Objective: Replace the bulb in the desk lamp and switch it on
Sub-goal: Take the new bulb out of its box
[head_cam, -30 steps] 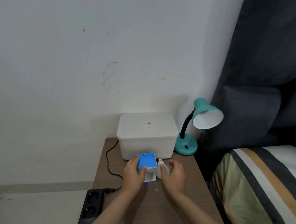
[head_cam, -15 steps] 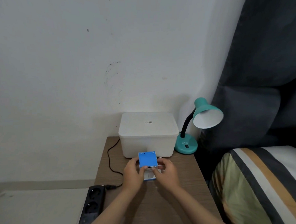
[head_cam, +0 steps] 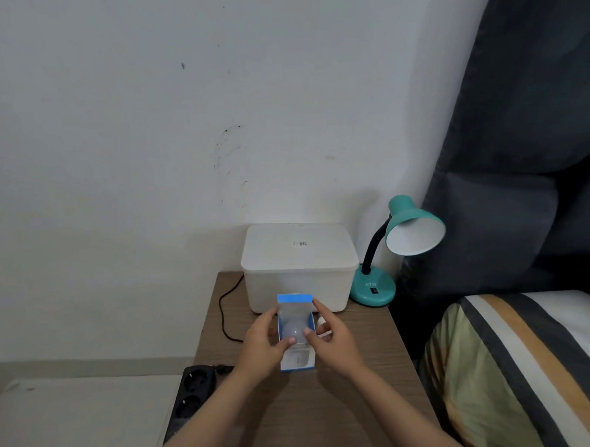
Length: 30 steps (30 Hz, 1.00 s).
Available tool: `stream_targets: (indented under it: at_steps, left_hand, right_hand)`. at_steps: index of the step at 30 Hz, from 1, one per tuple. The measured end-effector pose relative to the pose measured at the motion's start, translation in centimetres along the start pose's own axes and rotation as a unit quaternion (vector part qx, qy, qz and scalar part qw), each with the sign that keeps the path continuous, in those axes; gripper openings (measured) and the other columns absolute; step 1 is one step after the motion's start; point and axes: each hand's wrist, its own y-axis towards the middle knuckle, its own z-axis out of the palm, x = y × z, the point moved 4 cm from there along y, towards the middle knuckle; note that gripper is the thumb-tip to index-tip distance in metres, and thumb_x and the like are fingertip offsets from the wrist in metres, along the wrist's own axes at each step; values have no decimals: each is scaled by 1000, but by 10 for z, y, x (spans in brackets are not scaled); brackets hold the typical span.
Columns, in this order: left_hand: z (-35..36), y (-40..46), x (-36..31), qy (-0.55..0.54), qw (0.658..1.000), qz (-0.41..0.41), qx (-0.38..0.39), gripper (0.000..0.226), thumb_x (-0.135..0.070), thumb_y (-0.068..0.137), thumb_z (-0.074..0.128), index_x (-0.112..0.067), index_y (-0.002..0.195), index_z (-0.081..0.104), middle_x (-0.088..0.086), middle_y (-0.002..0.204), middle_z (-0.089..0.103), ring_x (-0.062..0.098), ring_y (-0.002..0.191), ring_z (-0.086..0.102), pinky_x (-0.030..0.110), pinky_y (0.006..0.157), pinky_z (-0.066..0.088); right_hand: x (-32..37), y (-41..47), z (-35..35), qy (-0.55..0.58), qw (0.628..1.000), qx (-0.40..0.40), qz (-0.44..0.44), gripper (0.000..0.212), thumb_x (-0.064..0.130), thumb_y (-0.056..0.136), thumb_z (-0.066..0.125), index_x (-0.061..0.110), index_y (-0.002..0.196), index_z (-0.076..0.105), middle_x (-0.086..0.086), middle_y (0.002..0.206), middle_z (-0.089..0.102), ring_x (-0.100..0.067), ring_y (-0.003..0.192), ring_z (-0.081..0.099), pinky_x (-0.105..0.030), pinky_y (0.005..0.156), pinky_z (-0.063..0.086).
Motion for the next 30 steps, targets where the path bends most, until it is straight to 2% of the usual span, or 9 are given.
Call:
stream_targets:
  at_steps: [3,6,7,10,13,16,20,24,30]
  left_hand:
    - [-1,4,1,3,998,6,61,68,-17,79,72,-32,137,38,-8,125,53,12,113,55,29,89,53]
    - [-3,9,3,36,995,-5,96,74,-25,80,71,-36,141,30,-6,127,45,15,115,52,37,94,52]
    - [-3,10,4,39,994,-11,105,76,-27,80,71,-35,142,28,-6,129,43,16,117,51,39,94,52]
    - [-5,14,8,54,990,-16,126,82,-33,79,71,-32,145,23,-6,132,38,17,119,49,38,94,52]
    - [-7,17,10,64,987,-17,143,83,-37,77,73,-33,145,26,-8,128,39,14,118,48,35,95,51]
    - [-8,19,10,68,987,-14,147,82,-31,77,75,-30,144,27,-7,122,39,13,113,48,25,91,50]
    - [-10,20,9,67,986,-24,150,88,-32,75,76,-24,146,25,-6,124,38,13,114,47,23,94,46]
    - [-10,19,12,69,984,-42,157,95,-38,73,77,-21,147,21,-6,131,35,16,118,46,31,101,46]
    - [-10,19,9,72,984,-41,159,95,-37,73,77,-18,147,21,-6,132,35,14,116,46,28,98,46]
  right_hand:
    - [12,0,0,-22,999,26,-14,69,19,90,61,41,140,19,11,98,55,-4,67,53,-12,58,48]
    - [17,1,-3,-17,999,31,-12,67,14,92,58,41,137,17,8,78,53,8,54,52,-7,51,42]
    - [20,1,-3,-22,999,38,-10,66,14,92,58,41,137,18,9,73,50,7,54,53,-7,51,41]
    - [17,10,-6,-93,995,15,-21,67,24,89,63,32,145,28,10,80,49,-3,65,49,-9,57,41]
    - [19,13,-11,-131,990,-17,-50,62,26,82,70,25,139,45,1,96,57,-4,73,51,-8,63,41]
    - [27,16,-9,-158,985,7,-66,59,27,79,73,23,133,51,2,106,62,1,74,50,-8,69,39]
    - [26,25,0,-221,972,61,-45,64,36,73,77,20,130,53,0,121,63,-6,97,55,-21,83,46]
    - [28,33,7,-262,961,86,-27,68,38,66,78,22,128,53,0,121,62,-15,108,59,-31,88,52]
    - [32,39,9,-264,961,83,-19,48,37,62,80,20,103,63,1,103,66,-14,90,61,-29,73,54]
